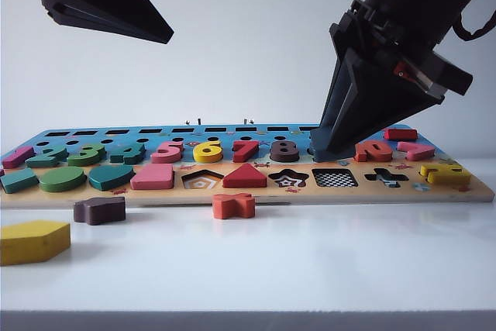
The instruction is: Insert the cube into the slot.
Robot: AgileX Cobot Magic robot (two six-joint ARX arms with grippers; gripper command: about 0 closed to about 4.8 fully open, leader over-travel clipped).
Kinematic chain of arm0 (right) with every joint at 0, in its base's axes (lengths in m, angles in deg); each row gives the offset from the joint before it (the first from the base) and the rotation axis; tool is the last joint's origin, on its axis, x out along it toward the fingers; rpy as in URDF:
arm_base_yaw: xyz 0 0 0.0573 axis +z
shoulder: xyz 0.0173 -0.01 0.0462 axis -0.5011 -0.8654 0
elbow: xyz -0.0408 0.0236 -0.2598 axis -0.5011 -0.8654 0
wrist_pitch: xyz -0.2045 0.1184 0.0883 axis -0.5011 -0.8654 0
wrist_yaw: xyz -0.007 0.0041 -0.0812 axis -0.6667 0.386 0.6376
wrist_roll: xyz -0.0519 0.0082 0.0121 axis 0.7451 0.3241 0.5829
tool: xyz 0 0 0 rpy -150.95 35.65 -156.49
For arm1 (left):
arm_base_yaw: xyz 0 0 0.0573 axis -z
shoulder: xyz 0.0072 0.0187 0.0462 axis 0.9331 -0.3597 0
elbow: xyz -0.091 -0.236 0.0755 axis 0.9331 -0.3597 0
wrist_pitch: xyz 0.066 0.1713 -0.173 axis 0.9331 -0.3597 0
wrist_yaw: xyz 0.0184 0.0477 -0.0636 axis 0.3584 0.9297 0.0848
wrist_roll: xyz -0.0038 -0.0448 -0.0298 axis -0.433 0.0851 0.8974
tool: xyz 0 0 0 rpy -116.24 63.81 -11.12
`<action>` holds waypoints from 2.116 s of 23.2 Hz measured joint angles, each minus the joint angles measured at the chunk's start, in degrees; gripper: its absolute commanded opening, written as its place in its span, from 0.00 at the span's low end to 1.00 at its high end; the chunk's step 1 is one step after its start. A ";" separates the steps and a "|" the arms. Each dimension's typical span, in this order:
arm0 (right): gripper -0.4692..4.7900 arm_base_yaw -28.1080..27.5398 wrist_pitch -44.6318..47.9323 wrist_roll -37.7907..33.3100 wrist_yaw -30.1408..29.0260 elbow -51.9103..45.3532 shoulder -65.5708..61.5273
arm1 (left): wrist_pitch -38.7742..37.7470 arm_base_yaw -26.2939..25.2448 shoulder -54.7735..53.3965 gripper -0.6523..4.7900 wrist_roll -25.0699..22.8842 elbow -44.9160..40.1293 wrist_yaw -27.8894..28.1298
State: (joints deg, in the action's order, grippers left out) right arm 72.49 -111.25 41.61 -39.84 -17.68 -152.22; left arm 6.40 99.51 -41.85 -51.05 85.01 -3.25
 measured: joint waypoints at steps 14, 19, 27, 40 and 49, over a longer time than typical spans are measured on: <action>0.24 -1.36 2.23 0.15 -0.83 0.02 -3.34 | -0.42 0.00 0.02 0.15 0.00 0.00 0.00; 0.24 -1.44 2.23 0.15 -0.87 0.02 -3.34 | -0.42 0.00 0.02 0.15 0.00 -0.02 0.00; 0.24 -1.88 1.75 0.13 -0.98 0.02 -3.34 | -0.42 0.00 0.02 0.15 0.00 0.00 0.00; 0.24 -1.90 0.44 0.13 -2.10 0.00 -3.87 | -0.42 0.00 0.02 0.15 0.00 0.00 0.00; 0.23 -1.88 2.03 0.15 -2.32 0.00 -4.57 | -0.42 0.02 0.02 0.15 0.00 0.00 0.00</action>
State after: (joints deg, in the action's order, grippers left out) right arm 70.61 -109.22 41.76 -42.16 -17.68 -156.78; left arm 5.98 99.53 -41.83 -51.05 85.01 -3.25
